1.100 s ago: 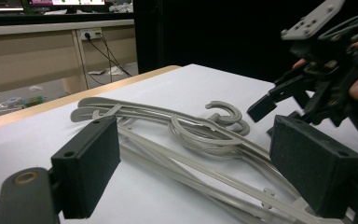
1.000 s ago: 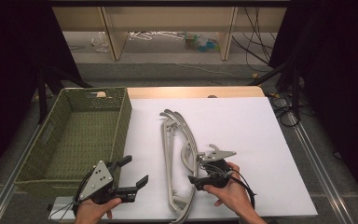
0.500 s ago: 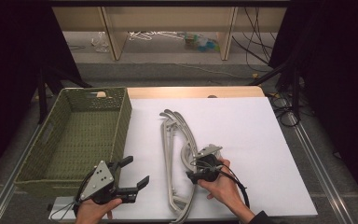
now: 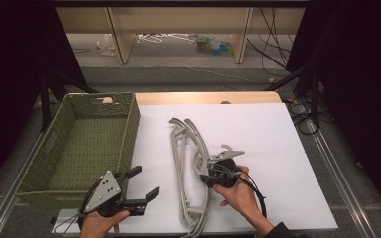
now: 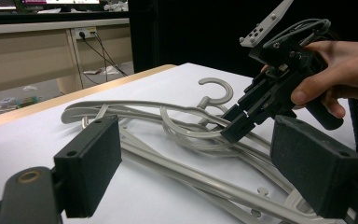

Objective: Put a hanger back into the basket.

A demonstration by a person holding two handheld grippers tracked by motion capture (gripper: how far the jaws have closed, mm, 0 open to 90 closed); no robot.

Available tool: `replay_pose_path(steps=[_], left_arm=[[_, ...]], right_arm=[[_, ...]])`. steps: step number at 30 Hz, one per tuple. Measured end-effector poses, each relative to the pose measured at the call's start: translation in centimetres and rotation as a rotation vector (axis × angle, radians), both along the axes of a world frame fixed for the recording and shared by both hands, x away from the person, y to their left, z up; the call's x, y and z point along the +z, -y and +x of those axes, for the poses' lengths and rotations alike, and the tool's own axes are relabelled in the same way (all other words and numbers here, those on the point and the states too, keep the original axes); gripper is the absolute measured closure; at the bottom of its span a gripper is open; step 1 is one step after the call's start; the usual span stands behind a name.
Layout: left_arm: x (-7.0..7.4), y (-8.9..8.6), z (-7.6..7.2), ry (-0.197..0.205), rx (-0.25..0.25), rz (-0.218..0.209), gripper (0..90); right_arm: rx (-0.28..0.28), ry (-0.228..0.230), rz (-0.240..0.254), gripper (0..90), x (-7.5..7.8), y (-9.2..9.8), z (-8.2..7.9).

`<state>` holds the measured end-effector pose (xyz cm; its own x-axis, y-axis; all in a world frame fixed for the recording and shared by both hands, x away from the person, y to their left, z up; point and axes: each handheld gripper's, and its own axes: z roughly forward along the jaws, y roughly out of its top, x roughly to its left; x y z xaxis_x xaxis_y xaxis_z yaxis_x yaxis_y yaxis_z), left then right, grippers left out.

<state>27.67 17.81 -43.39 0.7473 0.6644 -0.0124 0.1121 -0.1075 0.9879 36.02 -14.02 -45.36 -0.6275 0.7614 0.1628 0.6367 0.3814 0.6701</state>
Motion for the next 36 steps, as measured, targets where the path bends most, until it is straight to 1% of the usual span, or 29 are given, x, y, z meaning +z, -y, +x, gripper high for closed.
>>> replay_pose_path(steps=[1,2,3,4,5,6,7,8,9,10,11,12,13,15,16,17,20,21,22,23,24,27,28,29,30,32,33,35,36], left_arm=[[0.0,0.0,0.0,0.000,0.000,0.000,16.2],[0.0,0.0,0.0,-0.001,0.000,0.001,16.2],[0.0,0.0,0.0,-0.001,0.000,0.002,16.2],[0.0,0.0,0.0,-0.001,0.000,0.002,16.2],[0.0,0.0,0.0,-0.001,-0.001,0.003,16.2],[0.0,0.0,0.0,-0.001,-0.001,0.003,16.2],[0.0,0.0,0.0,-0.002,-0.002,0.002,16.2],[0.0,0.0,0.0,-0.003,-0.002,0.003,16.2],[0.0,0.0,0.0,-0.003,-0.003,0.004,16.2],[0.0,0.0,0.1,0.004,-0.006,0.014,16.2],[0.0,0.1,0.0,-0.005,-0.004,0.006,16.2],[-0.1,0.1,0.0,-0.011,0.001,0.005,16.2],[0.0,0.0,0.1,0.004,-0.007,0.015,16.2],[0.0,0.0,0.1,0.007,-0.011,0.019,16.2],[-0.1,0.1,0.0,-0.011,0.001,0.002,16.2],[0.0,0.0,0.1,0.007,-0.008,0.018,16.2],[0.0,0.0,0.1,0.004,-0.006,0.014,16.2],[0.0,0.0,0.0,0.008,-0.007,0.016,16.2],[0.0,0.0,0.0,0.008,-0.007,0.016,16.2],[0.0,0.0,0.1,0.009,-0.010,0.016,16.2],[0.0,0.0,0.0,0.008,-0.010,0.016,16.3],[0.0,0.0,0.1,0.011,-0.009,0.021,16.3],[0.0,0.0,0.0,0.011,-0.009,0.020,16.3],[0.0,0.0,0.0,0.011,-0.006,0.018,16.3],[0.0,0.0,0.0,0.005,-0.004,0.013,16.3],[0.0,0.0,0.0,0.012,-0.006,0.021,16.3],[0.0,0.0,0.0,0.013,-0.006,0.022,16.4],[0.0,0.0,0.0,0.013,-0.005,0.022,16.4],[0.0,0.1,0.0,0.009,-0.004,0.019,16.4]], right_arm=[[-0.007,-0.003,0.022,62.7,0.1,0.0,-0.1],[-0.004,-0.009,0.026,63.2,0.3,0.1,-0.1],[-0.017,-0.021,0.042,64.0,0.5,0.1,-0.2],[-0.017,-0.021,0.042,64.0,0.5,0.1,-0.2],[-0.026,-0.014,0.088,66.0,0.8,0.2,-0.2],[-0.026,-0.014,0.088,66.0,0.8,0.2,-0.2],[-0.041,-0.011,0.136,69.0,1.0,0.4,-0.1],[-0.041,-0.011,0.136,69.0,1.0,0.4,-0.1],[-0.048,-0.016,0.166,70.4,1.0,0.5,0.0],[-0.059,-0.024,0.206,71.7,1.1,0.6,0.1],[-0.063,-0.017,0.232,72.9,1.1,0.6,0.2],[-0.066,-0.018,0.239,74.1,1.2,0.6,0.3],[-0.059,-0.020,0.265,76.9,1.3,0.6,0.4],[-0.059,-0.020,0.268,78.3,1.3,0.6,0.4],[-0.039,-0.010,0.279,79.8,1.6,0.6,0.4],[-0.025,-0.003,0.267,79.7,1.7,0.5,0.3],[-0.001,-0.001,0.258,80.2,1.9,0.3,0.2],[0.015,0.016,0.240,80.1,2.1,0.0,0.0],[0.015,0.016,0.240,80.1,2.1,0.0,0.0],[0.027,0.026,0.235,80.1,2.2,0.0,0.0],[0.047,0.034,0.238,80.1,2.6,0.0,-0.1],[0.060,0.042,0.242,80.1,3.1,0.1,-0.3],[0.082,0.057,0.240,80.1,3.6,0.3,-0.3],[0.093,0.046,0.246,80.1,3.8,0.4,-0.4],[0.096,0.044,0.255,80.0,4.0,0.5,-0.4],[0.101,0.047,0.262,80.0,4.3,0.6,-0.4],[0.114,0.059,0.255,80.0,4.7,0.9,-0.5],[0.114,0.065,0.259,79.9,4.9,1.0,-0.5],[0.133,0.074,0.260,79.9,5.4,1.3,-0.6]])
